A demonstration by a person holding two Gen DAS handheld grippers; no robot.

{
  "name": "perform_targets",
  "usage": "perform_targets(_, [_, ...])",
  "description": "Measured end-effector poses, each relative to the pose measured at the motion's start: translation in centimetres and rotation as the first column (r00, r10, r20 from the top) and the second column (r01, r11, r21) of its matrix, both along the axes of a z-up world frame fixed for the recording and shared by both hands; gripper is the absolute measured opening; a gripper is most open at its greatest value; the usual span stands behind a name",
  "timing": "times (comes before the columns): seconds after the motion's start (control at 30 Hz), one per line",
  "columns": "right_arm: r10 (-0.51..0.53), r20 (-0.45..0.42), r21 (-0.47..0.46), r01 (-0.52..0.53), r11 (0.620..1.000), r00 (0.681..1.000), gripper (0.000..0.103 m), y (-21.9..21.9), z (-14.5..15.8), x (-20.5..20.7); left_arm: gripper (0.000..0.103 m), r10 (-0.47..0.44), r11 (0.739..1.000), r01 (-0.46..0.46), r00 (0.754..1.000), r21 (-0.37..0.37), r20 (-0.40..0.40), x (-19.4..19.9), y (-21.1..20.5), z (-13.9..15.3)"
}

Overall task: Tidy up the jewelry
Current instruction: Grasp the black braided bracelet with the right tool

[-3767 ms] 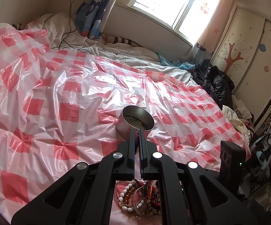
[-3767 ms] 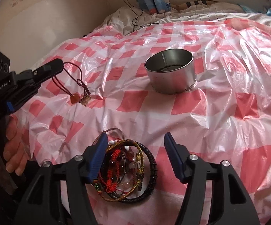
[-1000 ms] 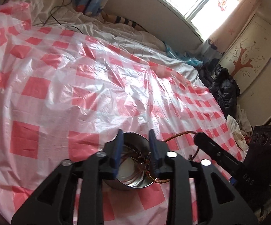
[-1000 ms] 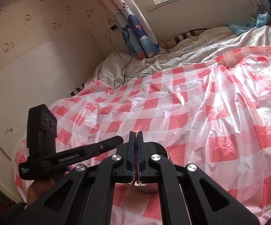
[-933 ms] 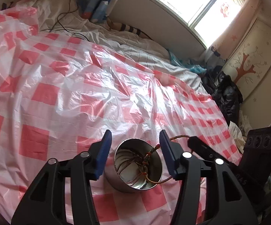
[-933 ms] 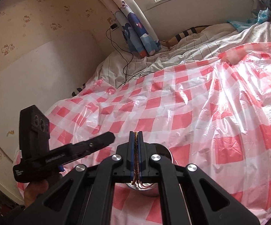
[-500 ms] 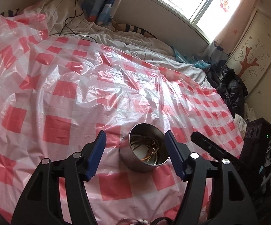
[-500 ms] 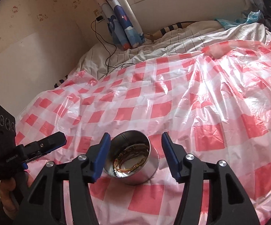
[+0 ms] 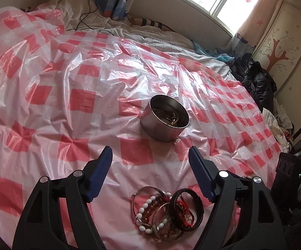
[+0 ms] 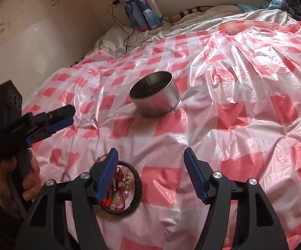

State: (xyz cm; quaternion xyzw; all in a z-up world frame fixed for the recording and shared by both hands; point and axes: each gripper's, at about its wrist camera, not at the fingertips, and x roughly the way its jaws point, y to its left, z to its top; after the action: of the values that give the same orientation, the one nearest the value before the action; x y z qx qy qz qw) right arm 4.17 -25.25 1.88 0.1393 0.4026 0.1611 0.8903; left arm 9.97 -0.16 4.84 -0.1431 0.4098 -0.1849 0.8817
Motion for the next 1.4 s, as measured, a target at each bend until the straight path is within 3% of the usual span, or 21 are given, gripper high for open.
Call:
perform_targets(0.13, [0.031,0.045,-0.067,-0.028,0.997,0.999,0.065,1.7,0.0,-0.8,0.074,0.071,0.997,-0.071,0.997,0.001,-0.006,-2.1,0.2,-1.0])
perform_targets(0.33, [0.026,0.02,-0.12,-0.023,0.993,0.999,0.067,2.6,-1.3,-1.4,0.076,0.021,0.998,-0.024,0.999,0.063,0.043,-3.3,-2.4,-0.6])
perform_targets(0.7, [-0.001,0.024,-0.155,0.004,0.988,1.0,0.068,2.8,-2.2,-1.7,0.081,-0.012,0.999,0.008,0.998,0.05,0.067,-3.8,-3.5,0.2])
perform_targets(1.0, [-0.01,0.041,-0.154,0.016,0.988,0.999,0.07,2.4,-1.7,-1.9,0.082,0.033,0.999,-0.032,0.998,-0.011,0.046,-3.0,-0.2,0.4])
perform_targets(1.23, [0.023,0.054,-0.22,-0.011,0.975,0.998,0.07,3.4,-1.5,-2.2,0.083,0.156,0.984,-0.156,0.988,-0.082,-0.007,-2.5,5.4,-0.2])
perform_targets(1.4, [0.017,0.054,-0.269,-0.002,0.963,0.998,0.07,3.9,-1.7,-1.7,0.083,0.17,0.98,-0.172,0.985,-0.103,-0.024,-2.3,6.3,-0.5])
